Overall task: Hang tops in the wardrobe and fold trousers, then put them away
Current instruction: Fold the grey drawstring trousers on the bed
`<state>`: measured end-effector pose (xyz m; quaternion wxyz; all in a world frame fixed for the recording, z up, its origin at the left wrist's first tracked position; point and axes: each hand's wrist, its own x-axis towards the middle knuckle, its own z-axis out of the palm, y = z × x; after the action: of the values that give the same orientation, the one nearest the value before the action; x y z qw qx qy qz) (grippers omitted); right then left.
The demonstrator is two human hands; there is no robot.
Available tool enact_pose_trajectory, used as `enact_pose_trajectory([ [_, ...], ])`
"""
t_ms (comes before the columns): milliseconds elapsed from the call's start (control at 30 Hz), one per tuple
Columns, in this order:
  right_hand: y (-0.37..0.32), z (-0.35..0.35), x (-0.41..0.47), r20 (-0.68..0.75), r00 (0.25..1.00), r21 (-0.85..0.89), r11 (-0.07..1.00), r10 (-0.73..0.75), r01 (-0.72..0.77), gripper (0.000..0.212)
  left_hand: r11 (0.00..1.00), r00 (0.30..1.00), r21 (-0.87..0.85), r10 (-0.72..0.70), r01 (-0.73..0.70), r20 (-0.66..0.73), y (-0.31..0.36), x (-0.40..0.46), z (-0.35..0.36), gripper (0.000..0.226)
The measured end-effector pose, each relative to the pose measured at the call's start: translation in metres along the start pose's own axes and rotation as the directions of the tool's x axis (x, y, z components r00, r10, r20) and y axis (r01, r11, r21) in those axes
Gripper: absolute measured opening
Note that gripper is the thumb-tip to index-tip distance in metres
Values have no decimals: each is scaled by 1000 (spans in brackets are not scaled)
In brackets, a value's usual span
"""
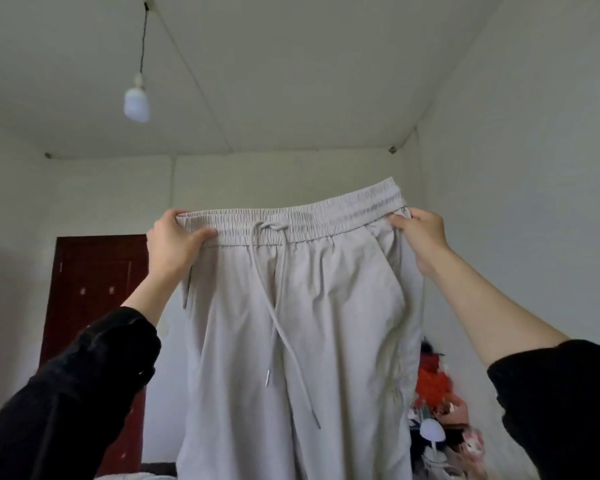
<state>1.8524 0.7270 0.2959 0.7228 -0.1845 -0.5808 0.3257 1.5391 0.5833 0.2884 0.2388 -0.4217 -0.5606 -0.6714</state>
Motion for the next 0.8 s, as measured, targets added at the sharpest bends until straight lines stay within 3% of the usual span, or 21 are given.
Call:
enact_pose_trajectory([
  [100, 21, 1, -4, 179, 957, -9, 973, 229, -231, 16, 989, 992, 136, -70, 56, 105, -27, -13, 1, 63],
  [167, 37, -4, -15, 344, 850, -106, 916, 399, -387, 19, 980, 972, 169, -135, 103, 191, -48, -29, -1, 61],
  [233, 68, -8, -36, 454, 691, -285, 827, 562, -485, 19, 962, 934, 204, -235, 183, 270, -75, -52, -8, 56],
  [333, 114, -10, -72, 507, 515, -398, 718, 691, -571, 21, 934, 882, 226, -341, 278, 324, -107, -80, -18, 46],
  [467, 154, -9, -119, 539, 390, -423, 640, 747, -641, 16, 891, 803, 220, -454, 397, 387, -129, -111, -33, 43],
  [600, 175, 1, -151, 486, 381, -503, 608, 786, -614, 31, 778, 614, 168, -591, 605, 524, -141, -132, -50, 46],
  [800, 183, 22, -169, 394, 469, -675, 596, 790, -436, 11, 615, 283, 338, -693, 712, 663, -157, -142, -71, 40],
])
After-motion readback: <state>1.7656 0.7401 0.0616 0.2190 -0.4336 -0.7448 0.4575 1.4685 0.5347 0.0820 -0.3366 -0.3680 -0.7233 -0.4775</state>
